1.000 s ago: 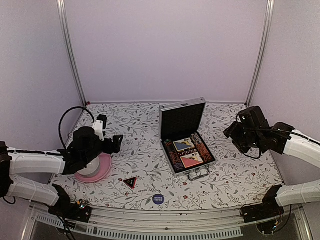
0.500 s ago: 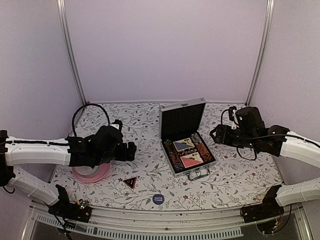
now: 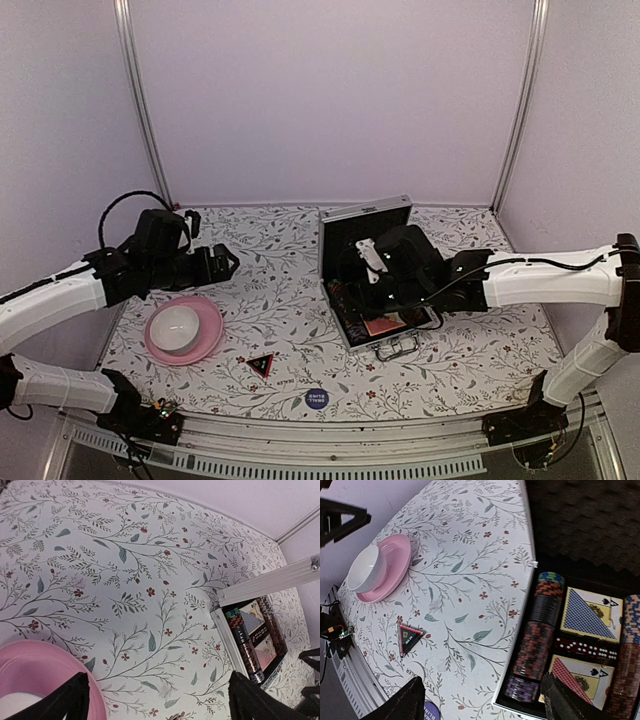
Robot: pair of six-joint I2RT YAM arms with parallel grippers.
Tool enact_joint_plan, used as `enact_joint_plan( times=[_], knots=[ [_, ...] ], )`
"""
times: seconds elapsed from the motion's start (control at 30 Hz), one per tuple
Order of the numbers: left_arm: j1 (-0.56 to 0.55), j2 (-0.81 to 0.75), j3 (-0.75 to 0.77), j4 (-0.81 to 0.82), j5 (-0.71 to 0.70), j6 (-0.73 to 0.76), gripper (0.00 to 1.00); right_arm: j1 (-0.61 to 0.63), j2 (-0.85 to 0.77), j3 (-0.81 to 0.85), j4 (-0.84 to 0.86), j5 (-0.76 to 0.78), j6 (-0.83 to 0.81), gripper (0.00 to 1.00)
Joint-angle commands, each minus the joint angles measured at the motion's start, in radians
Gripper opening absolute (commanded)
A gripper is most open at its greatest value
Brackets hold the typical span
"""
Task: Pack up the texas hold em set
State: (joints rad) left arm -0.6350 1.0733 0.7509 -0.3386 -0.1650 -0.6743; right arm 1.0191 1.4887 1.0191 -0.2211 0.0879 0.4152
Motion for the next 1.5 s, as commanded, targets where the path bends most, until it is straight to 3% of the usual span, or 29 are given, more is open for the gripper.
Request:
enact_joint_plan(
  times=[0.0,0.2,0.43,0.77,1.13,1.47],
  knots=[
    [0.173,0.005,0.127,-0.090,0.213,0.155,0.97,0.076,0.127,0.110,0.033,-0.013,-0.094,0.82],
    [0.349,0.033,0.290,-0.160,0.257,0.324,0.97,0.151,0.295,0.237,0.038,-0.027,-0.145,0.82],
    [0.524,0.013,0.294,-0.093,0.258,0.404,0.97,0.220,0.451,0.363,0.045,-0.063,-0.191,0.85],
    [0.542,-0.054,0.115,0.012,0.219,0.460,0.97,0.241,0.607,0.534,-0.060,0.038,-0.233,0.90],
    [0.597,-0.087,0.110,0.023,0.233,0.501,0.97,0.274,0.776,0.706,-0.150,0.100,-0.297,0.91],
    [0.610,-0.093,0.104,0.027,0.243,0.507,0.97,0.290,0.847,0.760,-0.204,0.118,-0.284,0.94]
  ],
)
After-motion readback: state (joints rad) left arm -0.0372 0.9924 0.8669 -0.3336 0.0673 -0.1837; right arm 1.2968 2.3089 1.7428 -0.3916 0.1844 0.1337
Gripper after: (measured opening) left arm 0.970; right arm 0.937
